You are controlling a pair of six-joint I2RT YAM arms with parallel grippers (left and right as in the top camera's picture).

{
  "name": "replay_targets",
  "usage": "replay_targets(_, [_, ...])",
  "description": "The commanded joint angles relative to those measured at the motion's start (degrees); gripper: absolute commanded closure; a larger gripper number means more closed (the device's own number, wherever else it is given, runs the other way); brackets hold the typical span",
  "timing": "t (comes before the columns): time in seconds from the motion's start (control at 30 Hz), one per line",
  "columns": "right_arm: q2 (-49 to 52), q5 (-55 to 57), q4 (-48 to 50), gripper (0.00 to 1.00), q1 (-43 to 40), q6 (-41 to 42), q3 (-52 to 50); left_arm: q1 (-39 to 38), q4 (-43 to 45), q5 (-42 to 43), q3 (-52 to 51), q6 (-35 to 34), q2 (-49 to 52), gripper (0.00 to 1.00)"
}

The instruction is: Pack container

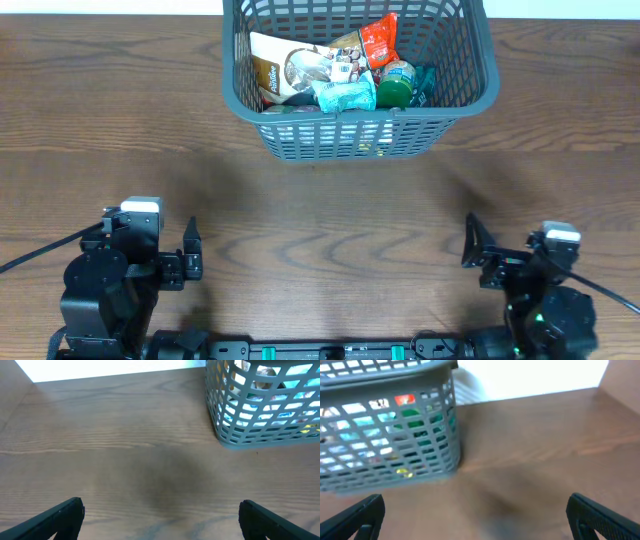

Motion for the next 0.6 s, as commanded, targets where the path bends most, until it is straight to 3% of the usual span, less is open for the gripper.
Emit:
replay_targets(0.0, [-3.2, -3.1, 6.0, 0.01, -1.5, -2.5, -7.2, 0.2, 0.1, -0.5, -0.2, -0.5, 0.2, 0.01])
replay_targets(0.37, [-7.8, -3.1, 26.6, 0.01, -1.7, -7.5, -24.3, 0.2, 0.1, -0.5, -0.2, -0.5, 0.2, 0.01])
replay_targets(0.57, [-7.8, -3.1, 28.7, 0.01, -2.5, -7.5, -27.6, 0.2, 0.1, -0.5, -0.2, -0.5, 0.2, 0.02])
